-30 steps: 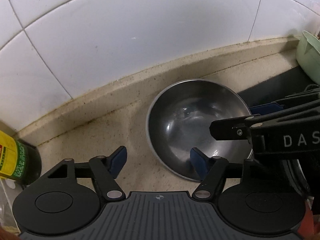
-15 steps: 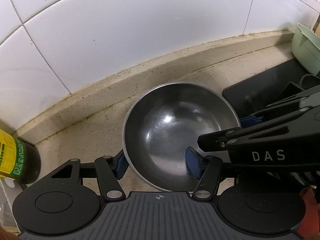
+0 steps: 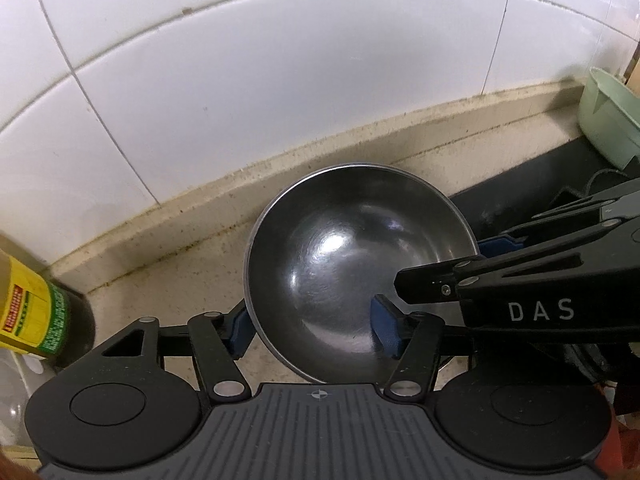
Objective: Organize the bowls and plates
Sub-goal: 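Grasp the rim of that steel bowl with the right gripper and lift it, then carry the steel bowl with the right gripper toward the bowl stack on the plates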
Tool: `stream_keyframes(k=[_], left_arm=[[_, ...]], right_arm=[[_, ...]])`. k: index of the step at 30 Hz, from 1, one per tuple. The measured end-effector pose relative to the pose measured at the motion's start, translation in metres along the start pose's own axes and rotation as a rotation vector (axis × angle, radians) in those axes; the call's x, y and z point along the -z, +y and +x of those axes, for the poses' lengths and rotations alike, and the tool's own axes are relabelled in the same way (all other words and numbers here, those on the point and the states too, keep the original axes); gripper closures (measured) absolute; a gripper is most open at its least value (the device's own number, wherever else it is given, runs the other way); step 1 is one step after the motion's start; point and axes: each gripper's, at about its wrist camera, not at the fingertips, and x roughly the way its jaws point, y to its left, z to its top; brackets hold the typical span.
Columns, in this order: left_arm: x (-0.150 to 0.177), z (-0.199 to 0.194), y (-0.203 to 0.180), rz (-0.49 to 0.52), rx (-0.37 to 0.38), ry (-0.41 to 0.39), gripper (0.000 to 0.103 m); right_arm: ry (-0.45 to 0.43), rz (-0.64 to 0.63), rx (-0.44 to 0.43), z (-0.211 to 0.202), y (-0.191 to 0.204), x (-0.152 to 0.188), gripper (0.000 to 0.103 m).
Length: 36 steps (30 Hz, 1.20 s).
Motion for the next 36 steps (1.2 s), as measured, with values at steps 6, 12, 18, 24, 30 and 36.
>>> stream_keyframes(k=[6,12,18,24,30,36], left_arm=[[0.001,-0.020,0.002,-0.007,-0.014,-0.033,0.033],[0.007,-0.050,0.006,-0.022,-0.043,-0.076,0.031],[0.016,-0.081,0.011,-0.042,-0.078,-0.117,0.030],[0.028,-0.105,0.015,-0.059,-0.102,-0.144,0.030],[0.044,-0.122,0.019,-0.077,-0.126,-0.154,0.030],[0.064,-0.134,0.023,-0.104,-0.145,-0.146,0.029]], right_arm=[[-0.025,-0.029,-0.005,-0.016,0.015,-0.001,0.076],[-0.052,-0.071,-0.018,-0.035,0.039,0.001,0.076],[-0.079,-0.120,-0.035,-0.054,0.065,0.004,0.076],[-0.091,-0.160,-0.046,-0.067,0.085,0.012,0.076],[-0.085,-0.197,-0.062,-0.074,0.102,0.023,0.076],[-0.063,-0.228,-0.082,-0.073,0.117,0.035,0.076]])
